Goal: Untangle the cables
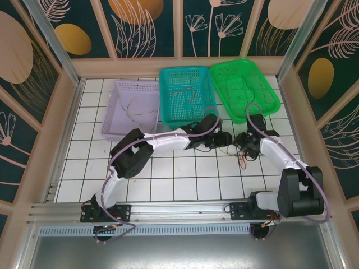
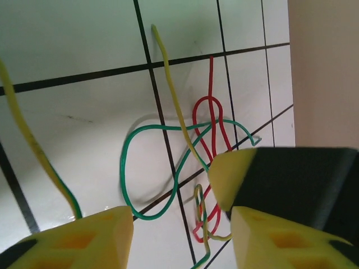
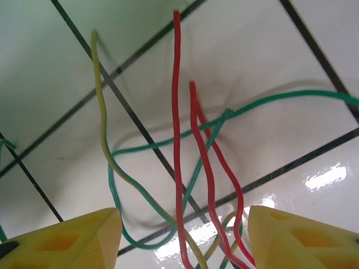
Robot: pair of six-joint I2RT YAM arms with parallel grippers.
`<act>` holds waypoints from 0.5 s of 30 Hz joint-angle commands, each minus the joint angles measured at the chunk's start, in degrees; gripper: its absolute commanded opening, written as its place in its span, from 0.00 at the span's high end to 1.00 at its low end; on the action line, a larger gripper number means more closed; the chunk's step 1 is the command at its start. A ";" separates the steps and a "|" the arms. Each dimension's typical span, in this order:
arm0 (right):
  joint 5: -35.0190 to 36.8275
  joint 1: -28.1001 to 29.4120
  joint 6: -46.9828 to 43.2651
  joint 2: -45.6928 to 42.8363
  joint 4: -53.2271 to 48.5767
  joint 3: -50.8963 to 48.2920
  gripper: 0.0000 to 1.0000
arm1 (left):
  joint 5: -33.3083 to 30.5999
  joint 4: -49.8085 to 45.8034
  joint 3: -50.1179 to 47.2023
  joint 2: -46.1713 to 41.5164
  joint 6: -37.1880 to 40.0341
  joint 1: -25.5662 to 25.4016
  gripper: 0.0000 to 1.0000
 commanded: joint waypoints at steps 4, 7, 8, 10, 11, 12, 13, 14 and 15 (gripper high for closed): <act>-0.94 0.83 1.05 1.22 0.41 -1.54 0.40 | -4.92 -5.96 0.13 -0.65 2.01 -0.93 0.76; -0.65 0.68 1.13 2.26 1.60 -2.06 0.46 | -6.73 -5.91 -1.87 -3.10 2.66 -0.92 1.00; -0.52 0.72 1.13 2.54 1.98 -2.04 0.47 | -7.48 -5.91 -2.73 -4.22 2.73 -0.94 1.00; -0.47 0.57 0.96 3.37 2.59 -1.95 0.54 | -8.95 -6.08 -4.46 -6.88 2.91 -0.92 1.00; -0.30 0.51 0.80 3.84 2.58 -1.76 0.56 | -9.95 -6.22 -5.54 -8.98 3.20 -0.91 1.00; -0.02 0.46 0.63 4.19 2.60 -1.61 0.57 | -10.72 -6.39 -6.50 -10.91 3.47 -0.97 1.00; 0.32 0.33 0.52 4.43 2.62 -1.44 0.58 | -11.64 -6.71 -7.66 -13.26 4.02 -0.96 1.00; 0.79 0.20 0.43 4.52 2.73 -1.41 0.61 | -12.67 -7.31 -8.70 -15.62 4.46 -0.98 1.00; 1.06 0.01 0.35 4.58 2.86 -1.42 0.66 | -13.38 -7.76 -9.65 -17.97 5.00 -0.93 1.00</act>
